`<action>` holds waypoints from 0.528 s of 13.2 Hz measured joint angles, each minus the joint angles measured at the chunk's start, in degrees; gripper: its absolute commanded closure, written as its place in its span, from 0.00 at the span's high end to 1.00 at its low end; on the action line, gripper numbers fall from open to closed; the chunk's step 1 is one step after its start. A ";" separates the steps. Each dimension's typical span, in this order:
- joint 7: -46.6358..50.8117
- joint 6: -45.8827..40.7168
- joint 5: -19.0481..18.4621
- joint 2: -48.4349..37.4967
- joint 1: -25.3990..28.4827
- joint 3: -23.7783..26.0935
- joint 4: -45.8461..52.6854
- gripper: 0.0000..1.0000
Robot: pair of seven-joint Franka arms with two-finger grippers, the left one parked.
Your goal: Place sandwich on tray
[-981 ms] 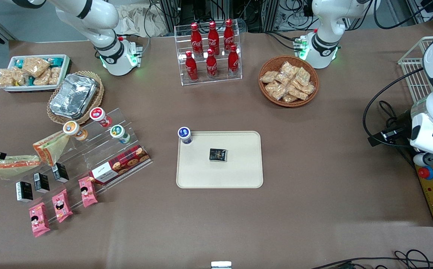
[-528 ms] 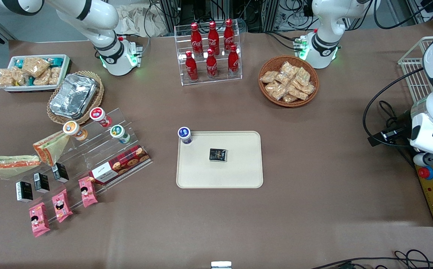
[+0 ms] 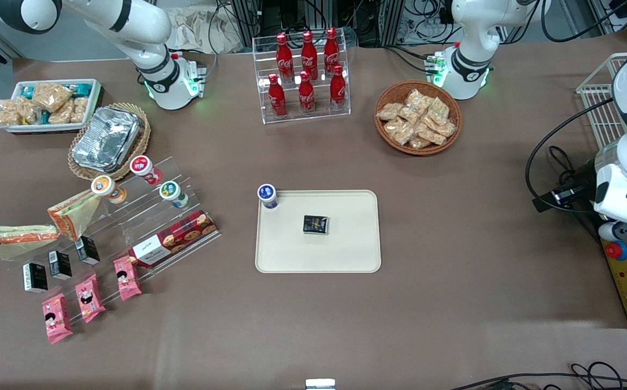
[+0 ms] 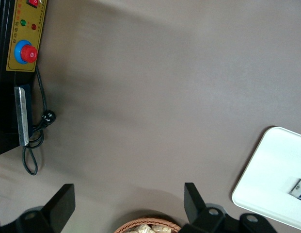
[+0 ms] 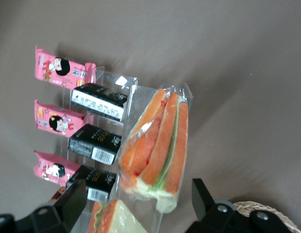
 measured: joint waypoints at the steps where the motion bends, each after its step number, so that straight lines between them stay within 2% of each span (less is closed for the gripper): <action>1: 1.11 0.30 0.01 0.38 0.00 0.04 -0.01 0.97; 5: 2.41 0.77 0.08 1.89 -0.12 0.02 -0.04 0.96; 7: 2.47 1.24 0.51 2.64 -0.62 -0.01 -0.06 0.90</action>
